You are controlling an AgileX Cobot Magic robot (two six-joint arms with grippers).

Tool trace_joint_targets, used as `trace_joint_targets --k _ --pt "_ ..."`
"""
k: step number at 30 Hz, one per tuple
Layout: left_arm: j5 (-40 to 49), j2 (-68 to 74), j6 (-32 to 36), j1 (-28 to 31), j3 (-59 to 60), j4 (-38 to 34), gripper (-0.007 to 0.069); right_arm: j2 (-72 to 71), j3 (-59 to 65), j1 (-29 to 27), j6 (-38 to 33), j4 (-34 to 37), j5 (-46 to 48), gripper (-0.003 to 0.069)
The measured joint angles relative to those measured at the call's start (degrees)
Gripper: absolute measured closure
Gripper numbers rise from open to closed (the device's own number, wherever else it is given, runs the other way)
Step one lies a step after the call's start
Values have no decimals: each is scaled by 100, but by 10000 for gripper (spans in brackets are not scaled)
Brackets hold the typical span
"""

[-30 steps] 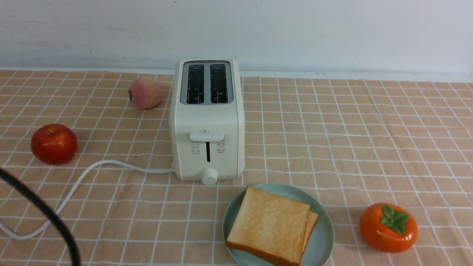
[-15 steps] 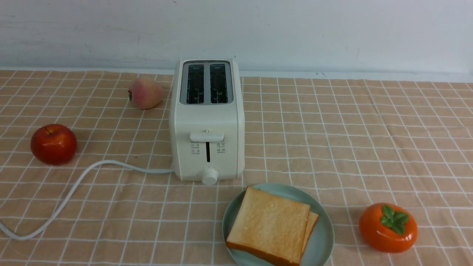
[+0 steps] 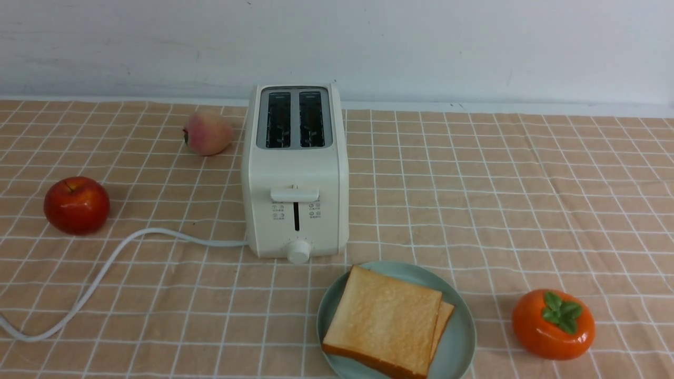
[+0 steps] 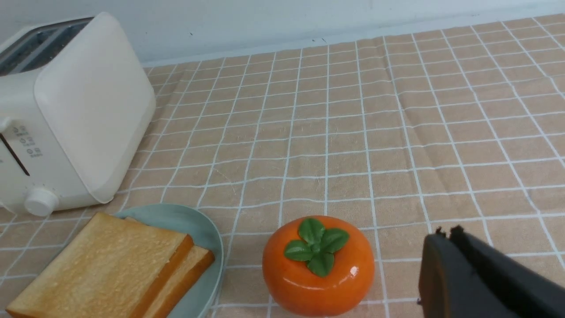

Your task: Take toasted bread from bread machine on light coffee tablecloth place on plate.

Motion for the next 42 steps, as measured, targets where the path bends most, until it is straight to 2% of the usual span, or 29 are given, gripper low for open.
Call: trace_joint_targets --k 5,11,16,18,20,24,34,42 --pt "-291 -33 72 0 160 456 638 0 0 0 0 0 6 655" --pt "-1233 -1087 126 2 1290 650 638 0 0 0 0 -5 6 648" --pt "-2540 -1972 242 72 2765 362 638 0 0 0 6 -5 6 643" --pt "-2731 -2190 242 197 3093 132 638 0 0 0 6 -5 6 641" --pt "-2969 -2371 367 590 3656 -333 638 0 0 0 6 -5 6 638" --pt "-3398 -2380 786 701 4195 -679 638 0 0 0 6 -5 12 633" --pt "-3182 -2380 996 696 4527 -743 634 0 0 0 10 -5 17 619" --pt "-3189 -2384 1002 253 4529 -757 627 0 0 0 10 -5 17 606"
